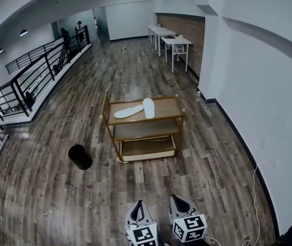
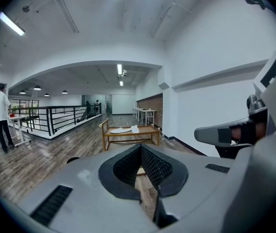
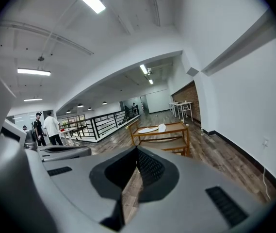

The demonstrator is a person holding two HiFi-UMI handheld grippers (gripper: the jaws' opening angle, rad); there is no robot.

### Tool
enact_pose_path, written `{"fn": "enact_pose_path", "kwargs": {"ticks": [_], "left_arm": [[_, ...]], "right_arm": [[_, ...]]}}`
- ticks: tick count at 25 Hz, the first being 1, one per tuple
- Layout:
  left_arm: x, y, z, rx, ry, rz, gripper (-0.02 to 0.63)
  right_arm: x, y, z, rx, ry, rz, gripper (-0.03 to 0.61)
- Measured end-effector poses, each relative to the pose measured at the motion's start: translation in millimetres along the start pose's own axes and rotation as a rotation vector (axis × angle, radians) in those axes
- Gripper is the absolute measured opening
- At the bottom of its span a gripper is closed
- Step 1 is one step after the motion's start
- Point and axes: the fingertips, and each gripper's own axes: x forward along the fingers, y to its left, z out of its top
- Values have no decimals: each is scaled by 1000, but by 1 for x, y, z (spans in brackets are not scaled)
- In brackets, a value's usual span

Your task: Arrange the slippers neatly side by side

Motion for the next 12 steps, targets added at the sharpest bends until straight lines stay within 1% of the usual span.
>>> {"fn": "enact_pose_path", "kwargs": {"ticks": [4, 12], "left_arm": [[41, 23, 13, -9, 2, 8, 0], [120, 55, 35, -14, -4, -34, 0]], "right_arm": [[40, -7, 18, -9, 5, -12, -2], [128, -7, 52, -23, -5, -17, -2]]}}
